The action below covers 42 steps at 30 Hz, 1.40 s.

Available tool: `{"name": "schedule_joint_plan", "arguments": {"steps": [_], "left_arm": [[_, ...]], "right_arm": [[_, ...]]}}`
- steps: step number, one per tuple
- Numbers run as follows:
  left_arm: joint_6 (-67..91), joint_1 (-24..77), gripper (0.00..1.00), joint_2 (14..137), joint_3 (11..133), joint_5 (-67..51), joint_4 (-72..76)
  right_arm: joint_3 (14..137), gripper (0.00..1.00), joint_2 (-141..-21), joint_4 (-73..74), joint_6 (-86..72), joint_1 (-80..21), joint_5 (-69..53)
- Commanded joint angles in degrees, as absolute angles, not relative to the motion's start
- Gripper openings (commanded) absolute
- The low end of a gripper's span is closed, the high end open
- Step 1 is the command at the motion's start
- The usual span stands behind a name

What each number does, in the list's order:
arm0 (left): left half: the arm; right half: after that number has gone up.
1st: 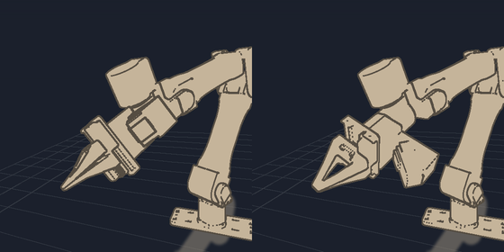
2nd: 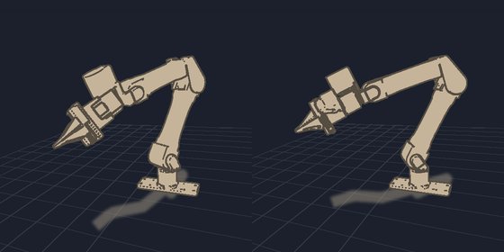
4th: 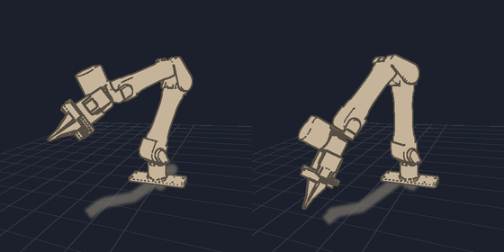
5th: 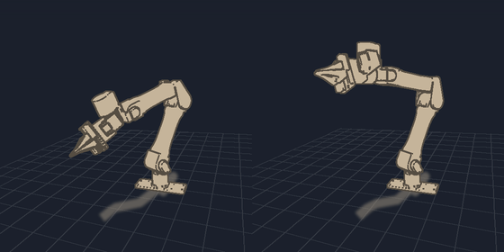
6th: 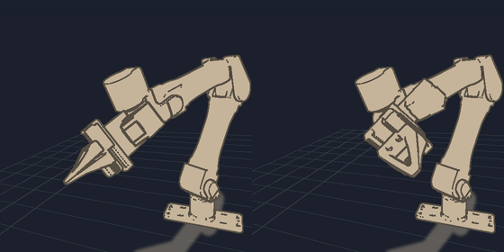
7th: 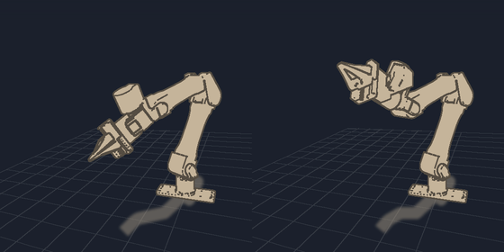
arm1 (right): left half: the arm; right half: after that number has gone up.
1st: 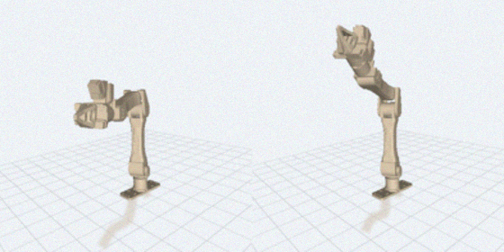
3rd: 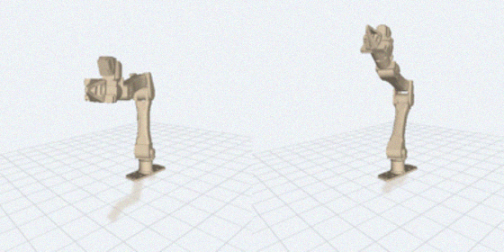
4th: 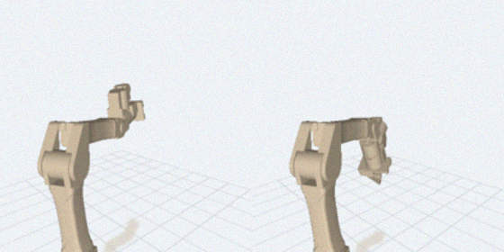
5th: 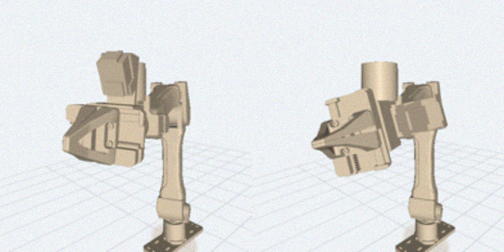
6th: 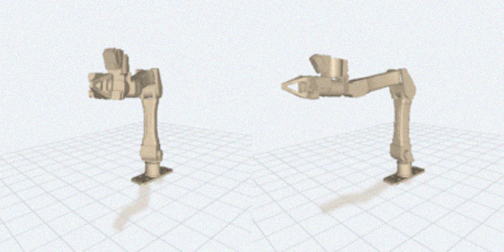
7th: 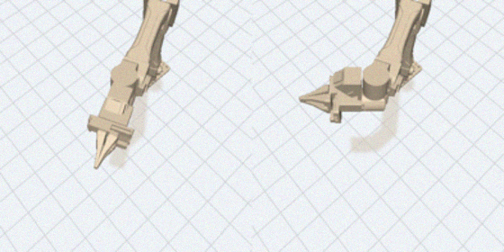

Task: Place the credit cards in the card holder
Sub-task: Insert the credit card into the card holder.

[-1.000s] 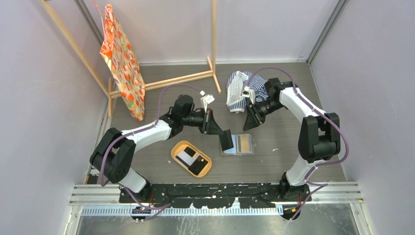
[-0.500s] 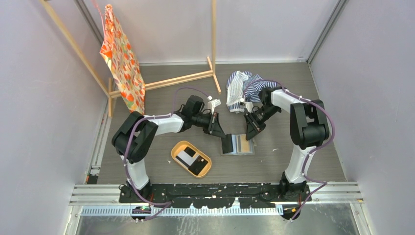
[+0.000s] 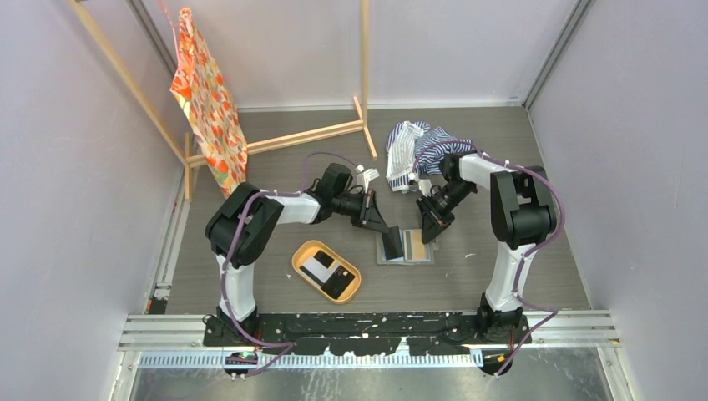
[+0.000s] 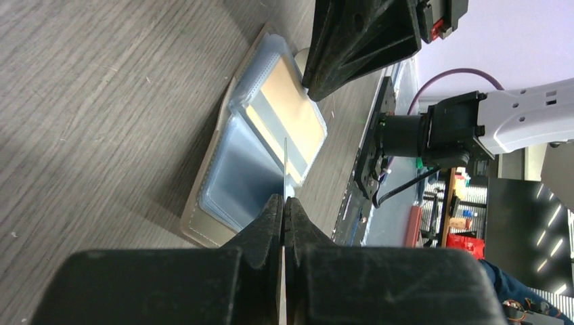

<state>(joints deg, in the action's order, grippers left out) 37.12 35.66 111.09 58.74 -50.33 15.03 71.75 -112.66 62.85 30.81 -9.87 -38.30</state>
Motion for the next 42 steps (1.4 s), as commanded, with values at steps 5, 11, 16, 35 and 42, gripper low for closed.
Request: {"name": "schedule_joint_plan", "arguments": {"steps": [5,11,16,35,42], "left_arm": [[41.3,34.9,0.00,112.5,58.3,-51.8,22.9],[43.4,34.0,0.00,112.6,56.9,-52.9,26.1],[44.0,34.0,0.00,113.1,57.1,-53.2,26.6],[45.1,34.7,0.00,115.0,58.3,-53.6,26.1],[46.1,33.8,0.00,113.4,56.1,-54.7,27.5]], "right_arm": [[73.5,0.15,-113.3,63.3,30.3,-10.6,-36.9],[73.6,0.15,-113.4,63.4,30.3,-10.8,-36.8],[73.6,0.15,-113.5,63.4,30.3,-10.9,-36.7],[73.7,0.15,-113.5,63.4,30.0,-11.3,-36.6],[73.7,0.15,-113.3,63.4,30.0,-11.4,-36.7]]}}
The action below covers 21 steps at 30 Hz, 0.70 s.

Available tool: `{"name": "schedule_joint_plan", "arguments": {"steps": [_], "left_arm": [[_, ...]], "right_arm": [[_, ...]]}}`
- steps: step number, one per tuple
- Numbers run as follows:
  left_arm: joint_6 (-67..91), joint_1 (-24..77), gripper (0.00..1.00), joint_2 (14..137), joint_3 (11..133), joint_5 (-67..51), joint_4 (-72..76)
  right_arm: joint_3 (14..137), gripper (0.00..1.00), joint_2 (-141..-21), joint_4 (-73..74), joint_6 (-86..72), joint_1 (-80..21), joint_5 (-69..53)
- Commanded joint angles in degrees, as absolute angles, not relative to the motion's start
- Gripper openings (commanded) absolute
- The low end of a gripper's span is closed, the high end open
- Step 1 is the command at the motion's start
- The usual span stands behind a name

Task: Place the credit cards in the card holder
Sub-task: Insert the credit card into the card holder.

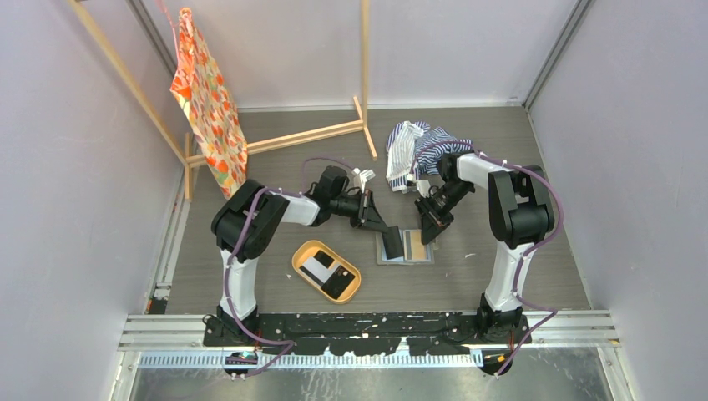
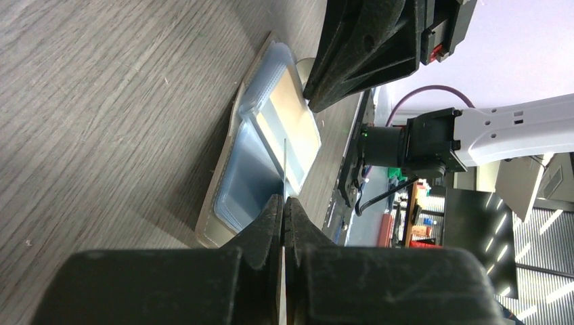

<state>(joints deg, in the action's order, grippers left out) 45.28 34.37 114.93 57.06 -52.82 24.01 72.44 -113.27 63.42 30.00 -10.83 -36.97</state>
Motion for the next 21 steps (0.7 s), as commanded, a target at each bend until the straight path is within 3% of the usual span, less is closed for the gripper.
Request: {"name": "schedule_joint_plan", "arguments": {"steps": [1,21], "left_arm": [[46.2,33.6,0.00,113.0,55.7,-54.8,27.5],[47.5,33.8,0.00,112.6,55.9,-55.9,28.3]], "right_arm": [[73.7,0.15,-113.4,63.4,30.0,-11.3,-36.7],[73.8,0.15,-113.6,63.4,29.9,-11.9,-36.6]]}}
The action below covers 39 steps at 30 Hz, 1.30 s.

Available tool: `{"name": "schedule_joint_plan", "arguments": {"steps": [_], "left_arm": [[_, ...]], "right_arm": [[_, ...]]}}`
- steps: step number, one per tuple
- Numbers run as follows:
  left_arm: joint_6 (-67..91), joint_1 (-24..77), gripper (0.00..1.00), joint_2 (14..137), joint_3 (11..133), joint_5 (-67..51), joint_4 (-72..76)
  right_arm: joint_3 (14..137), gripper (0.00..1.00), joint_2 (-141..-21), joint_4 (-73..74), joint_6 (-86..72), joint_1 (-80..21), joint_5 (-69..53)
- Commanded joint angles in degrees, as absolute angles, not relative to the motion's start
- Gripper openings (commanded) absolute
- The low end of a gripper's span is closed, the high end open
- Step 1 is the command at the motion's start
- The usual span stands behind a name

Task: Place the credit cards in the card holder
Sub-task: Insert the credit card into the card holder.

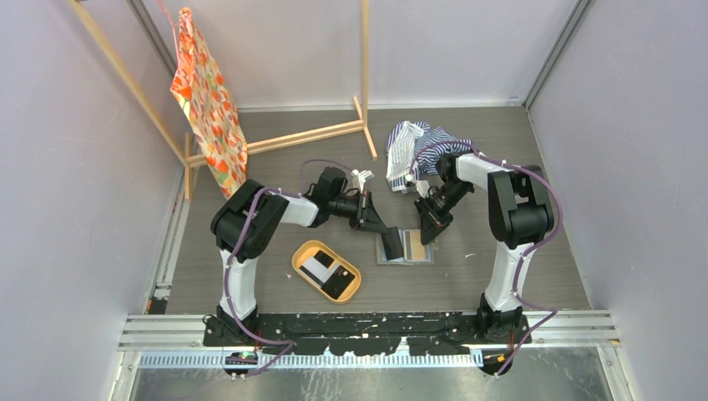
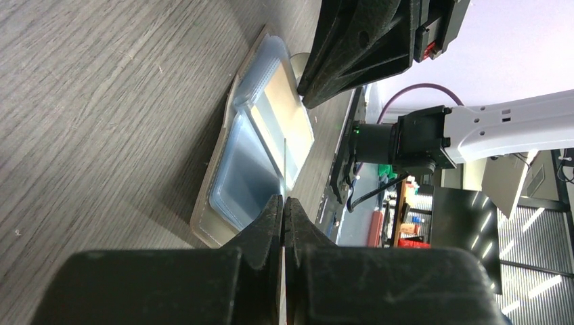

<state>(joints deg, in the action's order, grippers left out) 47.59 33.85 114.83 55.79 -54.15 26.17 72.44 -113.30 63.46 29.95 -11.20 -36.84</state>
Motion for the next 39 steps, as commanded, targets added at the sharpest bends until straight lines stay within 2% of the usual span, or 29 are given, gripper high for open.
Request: {"name": "schedule_joint_plan", "arguments": {"steps": [1,17,29,39], "left_arm": [[47.5,33.9,0.00,112.7,56.0,-55.9,28.2],[48.5,34.6,0.00,114.5,57.1,-55.0,28.3],[44.7,35.2,0.00,114.6,57.5,-51.2,21.8],[47.1,35.9,0.00,114.8,55.8,-46.3,26.4]], "right_arm": [[73.8,0.15,-113.5,63.4,29.9,-11.9,-36.6],[73.9,0.15,-113.6,63.5,29.9,-12.0,-36.4],[73.9,0.15,-113.3,63.6,29.9,-12.0,-36.4],[73.9,0.15,-113.1,63.5,29.9,-12.0,-36.7]]}}
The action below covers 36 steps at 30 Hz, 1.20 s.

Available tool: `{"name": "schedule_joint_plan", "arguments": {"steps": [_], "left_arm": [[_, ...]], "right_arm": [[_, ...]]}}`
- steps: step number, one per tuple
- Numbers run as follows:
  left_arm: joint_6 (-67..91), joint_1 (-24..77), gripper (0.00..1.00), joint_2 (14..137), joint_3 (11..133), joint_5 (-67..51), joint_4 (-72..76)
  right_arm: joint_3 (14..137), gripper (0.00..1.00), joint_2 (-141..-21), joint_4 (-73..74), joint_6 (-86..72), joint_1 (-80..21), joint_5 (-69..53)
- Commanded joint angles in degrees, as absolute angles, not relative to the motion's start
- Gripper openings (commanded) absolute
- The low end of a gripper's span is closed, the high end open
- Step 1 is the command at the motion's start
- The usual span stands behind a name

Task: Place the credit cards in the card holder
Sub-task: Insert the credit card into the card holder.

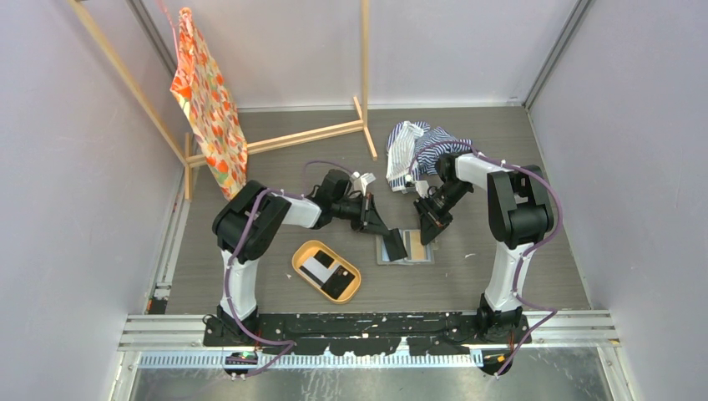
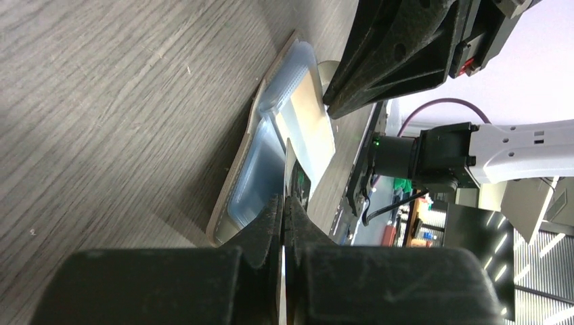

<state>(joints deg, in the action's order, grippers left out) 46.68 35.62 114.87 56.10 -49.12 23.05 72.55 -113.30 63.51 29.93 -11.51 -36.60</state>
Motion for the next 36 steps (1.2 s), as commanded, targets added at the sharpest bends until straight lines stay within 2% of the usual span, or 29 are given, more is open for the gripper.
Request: {"name": "schedule_joint_plan", "arguments": {"steps": [1,13,36], "left_arm": [[46.9,35.9,0.00,114.7,55.9,-45.9,26.2],[47.4,36.7,0.00,114.9,56.0,-45.8,28.5],[43.3,33.7,0.00,112.0,55.5,-48.9,22.9]], "right_arm": [[73.9,0.15,-113.1,63.5,29.9,-12.0,-36.8],[73.9,0.15,-113.1,63.6,29.9,-12.0,-36.8],[74.0,0.15,-113.2,63.7,29.9,-12.1,-36.9]]}}
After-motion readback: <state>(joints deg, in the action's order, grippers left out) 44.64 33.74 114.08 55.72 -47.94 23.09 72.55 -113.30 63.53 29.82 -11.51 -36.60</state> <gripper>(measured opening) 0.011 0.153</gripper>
